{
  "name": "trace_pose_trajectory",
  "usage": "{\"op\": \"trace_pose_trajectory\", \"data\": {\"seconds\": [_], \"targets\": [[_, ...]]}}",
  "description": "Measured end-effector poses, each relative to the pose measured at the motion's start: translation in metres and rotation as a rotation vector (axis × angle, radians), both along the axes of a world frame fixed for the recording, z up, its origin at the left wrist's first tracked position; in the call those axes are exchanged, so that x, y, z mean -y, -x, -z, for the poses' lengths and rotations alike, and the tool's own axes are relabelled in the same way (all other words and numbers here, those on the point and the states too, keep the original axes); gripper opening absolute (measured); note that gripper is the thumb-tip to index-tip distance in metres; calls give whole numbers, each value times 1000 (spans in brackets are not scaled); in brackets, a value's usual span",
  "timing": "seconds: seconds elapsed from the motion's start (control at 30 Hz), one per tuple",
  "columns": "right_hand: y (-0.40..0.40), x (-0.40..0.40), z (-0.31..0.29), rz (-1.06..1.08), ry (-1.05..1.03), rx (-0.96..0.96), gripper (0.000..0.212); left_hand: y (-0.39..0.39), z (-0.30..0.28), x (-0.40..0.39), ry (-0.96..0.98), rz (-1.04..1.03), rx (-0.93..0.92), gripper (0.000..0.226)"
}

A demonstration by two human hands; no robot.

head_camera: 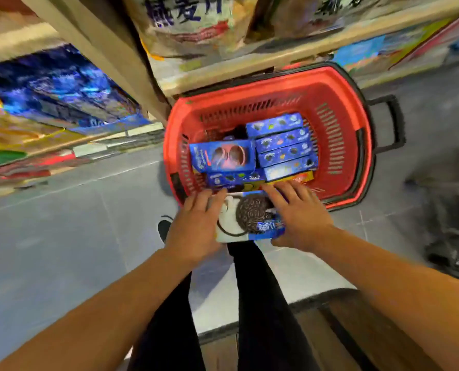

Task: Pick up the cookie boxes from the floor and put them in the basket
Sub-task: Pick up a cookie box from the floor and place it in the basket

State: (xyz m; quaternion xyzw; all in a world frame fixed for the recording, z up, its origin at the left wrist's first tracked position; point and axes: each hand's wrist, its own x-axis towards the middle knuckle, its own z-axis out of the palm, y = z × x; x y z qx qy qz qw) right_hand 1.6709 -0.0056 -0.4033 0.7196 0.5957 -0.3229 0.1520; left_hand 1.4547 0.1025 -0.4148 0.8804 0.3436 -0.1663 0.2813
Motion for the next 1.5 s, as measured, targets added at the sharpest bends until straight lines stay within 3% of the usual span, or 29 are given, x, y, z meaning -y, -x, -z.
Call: {"op": "trace_pose_trajectory", "data": {"seconds": [0.2, 0.4, 0.6, 0.73, 0.87, 1.1, 1.2, 1.3, 1.5], "targets": [[-24, -34, 79, -91, 26, -3, 126, -16, 84, -13, 2, -87, -48, 119], [-21, -47, 148, -106, 122, -34, 129, -20, 139, -16, 47, -100, -213, 122], [-9, -49, 183, -96, 99, -54, 108, -26, 171, -11, 42, -71, -245, 114], [-6, -49, 184, -83, 109, -76, 106, -33, 177, -11, 76, -100, -287, 107], [-8, -43, 150, -54, 108, -81, 103, -29, 145, -5, 42, -166, -200, 94], [30, -51, 27, -79, 45, -93, 96, 18, 9, 7, 15, -432, -6, 72], [72, -63, -27, -95, -91, -122, 92, 56, -43, 14, 6, -574, 55, 80], [129, -71, -71, -244, -224, -110, 94, 112, -84, 25, 7, -655, 6, 82], [266, -70, -122, -489, -247, -126, 100, 251, -136, 68, -38, -906, 61, 86]]}}
